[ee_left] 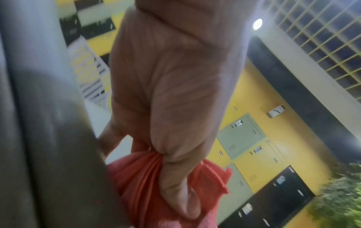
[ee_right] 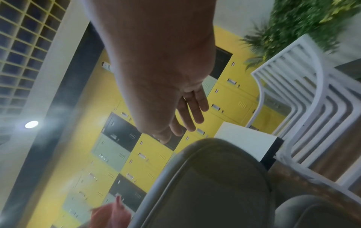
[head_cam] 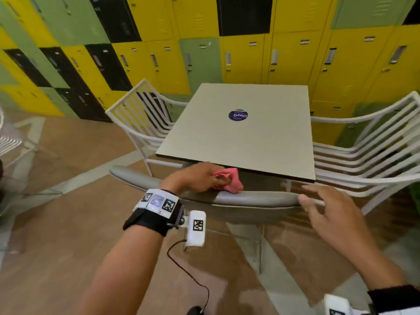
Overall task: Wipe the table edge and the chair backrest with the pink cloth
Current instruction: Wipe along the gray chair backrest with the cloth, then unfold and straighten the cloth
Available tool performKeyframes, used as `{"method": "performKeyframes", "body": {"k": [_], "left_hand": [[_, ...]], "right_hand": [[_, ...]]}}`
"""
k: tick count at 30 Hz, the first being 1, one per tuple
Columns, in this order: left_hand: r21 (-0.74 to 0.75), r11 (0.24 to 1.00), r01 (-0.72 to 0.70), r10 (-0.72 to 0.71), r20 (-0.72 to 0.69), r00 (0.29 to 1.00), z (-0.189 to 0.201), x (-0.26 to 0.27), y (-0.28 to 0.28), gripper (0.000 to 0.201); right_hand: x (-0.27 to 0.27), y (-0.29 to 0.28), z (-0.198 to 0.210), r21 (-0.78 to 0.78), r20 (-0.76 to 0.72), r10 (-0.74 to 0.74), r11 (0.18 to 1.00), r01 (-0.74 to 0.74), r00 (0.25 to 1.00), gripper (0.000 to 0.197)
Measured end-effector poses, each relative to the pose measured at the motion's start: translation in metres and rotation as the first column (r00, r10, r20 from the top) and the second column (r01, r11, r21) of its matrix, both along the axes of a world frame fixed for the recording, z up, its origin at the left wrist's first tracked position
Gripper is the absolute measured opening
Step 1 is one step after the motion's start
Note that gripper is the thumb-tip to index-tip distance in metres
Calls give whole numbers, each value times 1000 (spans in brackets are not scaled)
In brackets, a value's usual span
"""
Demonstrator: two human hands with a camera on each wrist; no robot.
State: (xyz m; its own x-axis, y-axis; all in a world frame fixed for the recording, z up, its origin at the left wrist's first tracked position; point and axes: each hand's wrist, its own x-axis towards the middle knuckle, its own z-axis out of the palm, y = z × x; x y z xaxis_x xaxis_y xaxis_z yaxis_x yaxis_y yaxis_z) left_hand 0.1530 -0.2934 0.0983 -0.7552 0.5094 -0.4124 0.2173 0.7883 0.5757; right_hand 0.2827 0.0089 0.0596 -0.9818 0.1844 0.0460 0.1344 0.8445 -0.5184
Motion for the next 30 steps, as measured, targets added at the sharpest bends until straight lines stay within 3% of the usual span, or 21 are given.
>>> {"method": "performKeyframes", "body": {"k": [3,6,10,11,13,16,20,23,25,30], "left_hand": [[-140,988,-68,65,-30,997,23,-3,-79,23],[-312,931,-187,153,-130,980,34,-18,-156,14],[-501,749,-433,222,-426,877,24,-41,-219,23],[-484,736,-474,223,-488,844,18,-42,-223,27],[-374,807,-457,247,-489,837,1,-31,-211,30],[-299,914,-275,107,-477,872,-20,-4,-165,21],[-115,992,-55,0,-433,901,-8,5,-117,19],[242,960,138,-82,-226,971,19,0,-105,15],[364,908,205,-180,-104,978,34,-1,-95,28],[362,914,180,-254,167,953,52,-19,-54,66]], "right_hand": [[-15,-34,4,52,-2,125,991,-125,992,42],[-28,-72,10,129,22,171,976,-173,985,46],[-39,-120,15,138,64,196,969,-203,979,50],[-43,-132,16,144,70,202,967,-210,977,51],[-50,-157,19,149,84,207,965,-217,975,51],[-58,-192,27,91,110,241,964,-252,964,57],[-61,-220,50,-116,94,295,952,-283,951,69],[-58,-218,72,-259,24,271,931,-256,962,78],[-55,-208,86,-334,-2,229,918,-216,973,82],[-52,-176,108,-360,-9,181,917,-172,984,35]]}}
